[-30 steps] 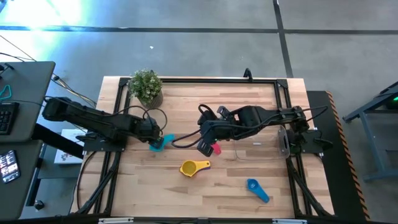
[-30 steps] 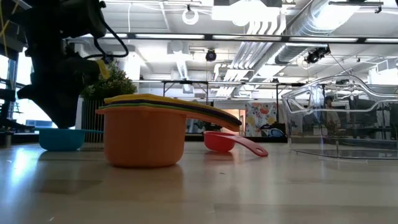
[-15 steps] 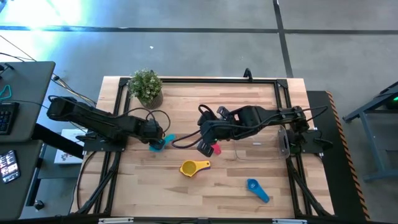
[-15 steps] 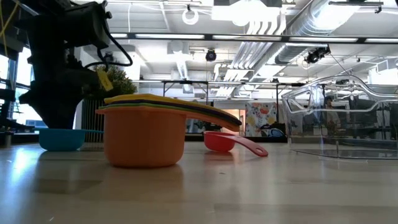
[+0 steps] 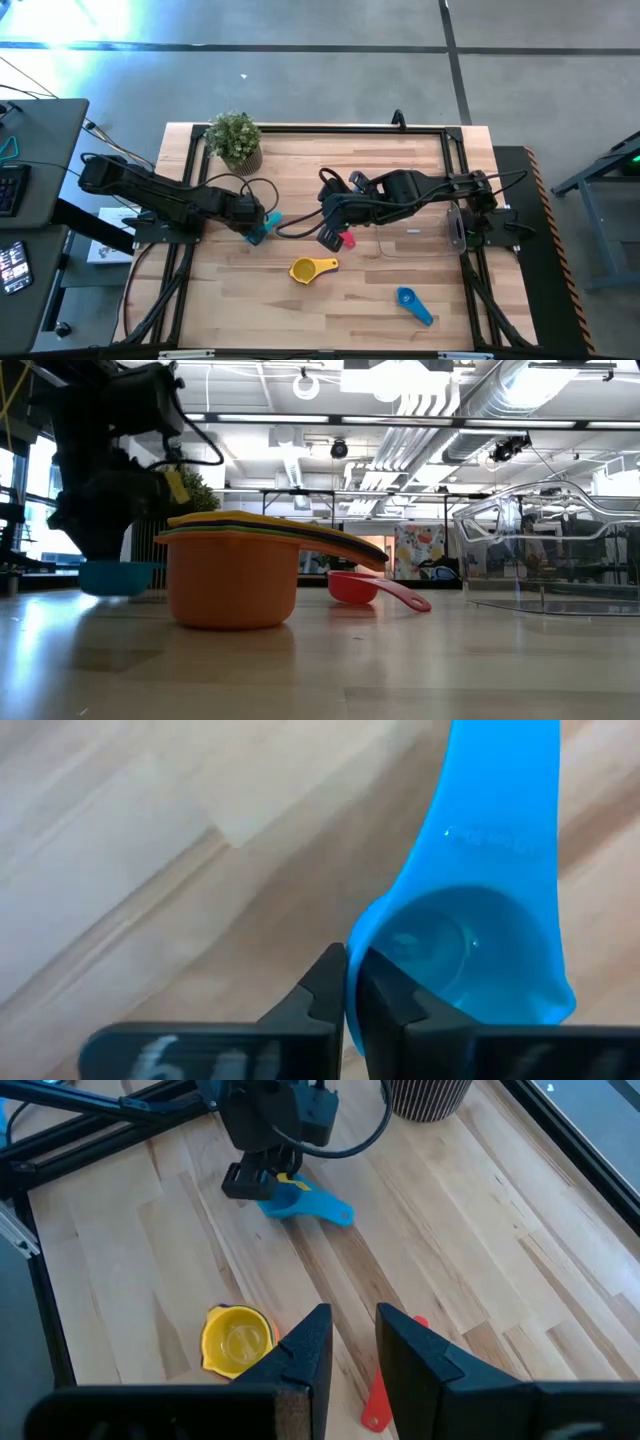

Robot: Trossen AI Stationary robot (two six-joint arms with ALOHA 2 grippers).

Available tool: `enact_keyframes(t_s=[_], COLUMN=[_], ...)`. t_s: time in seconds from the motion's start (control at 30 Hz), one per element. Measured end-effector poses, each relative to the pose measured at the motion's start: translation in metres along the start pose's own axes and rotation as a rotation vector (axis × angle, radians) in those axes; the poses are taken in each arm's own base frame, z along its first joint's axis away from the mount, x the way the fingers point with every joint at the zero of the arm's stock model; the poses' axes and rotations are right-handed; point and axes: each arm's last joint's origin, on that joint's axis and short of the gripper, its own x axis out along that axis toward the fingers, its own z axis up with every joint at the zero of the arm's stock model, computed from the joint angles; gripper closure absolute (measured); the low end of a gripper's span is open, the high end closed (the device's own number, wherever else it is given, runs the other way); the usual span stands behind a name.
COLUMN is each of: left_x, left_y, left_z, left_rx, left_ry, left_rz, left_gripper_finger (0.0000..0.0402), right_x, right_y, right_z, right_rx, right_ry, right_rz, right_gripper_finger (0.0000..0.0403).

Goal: Nest measuring cups in basket
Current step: Stack the light blue measuring cup on top of the yellow measuring cup

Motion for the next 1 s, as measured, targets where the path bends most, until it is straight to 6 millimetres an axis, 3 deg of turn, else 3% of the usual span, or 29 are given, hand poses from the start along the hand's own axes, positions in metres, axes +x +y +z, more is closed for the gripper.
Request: enact_keyframes(t_s=[0.3,0.63,1.0], left_x=[-0.035,-0.081,-0.098], left_y=[-0.040,-0.078,-0.096], left_z=[0.017,0.029,0.033], left_rx=[0.163,0.370,0.432], left_ry=[-0.113,-0.265,-0.338], left_rz=[-0.200,-0.374,-0.493], left_gripper_finger=[0.0397,0.0398,0.0396], right_x=[0.001,-0.002,-0.023], right_y=[-0.004,-0.004,-0.007], right_z=[0.003,0.016,0.039], right_rx=[0.101,0.193,0.208], right_ry=[-0.061,-0.312,-0.563], right_rz=[-0.076,-0.216,-0.244], right_gripper_finger=[0.0330,0.0330,0.0330])
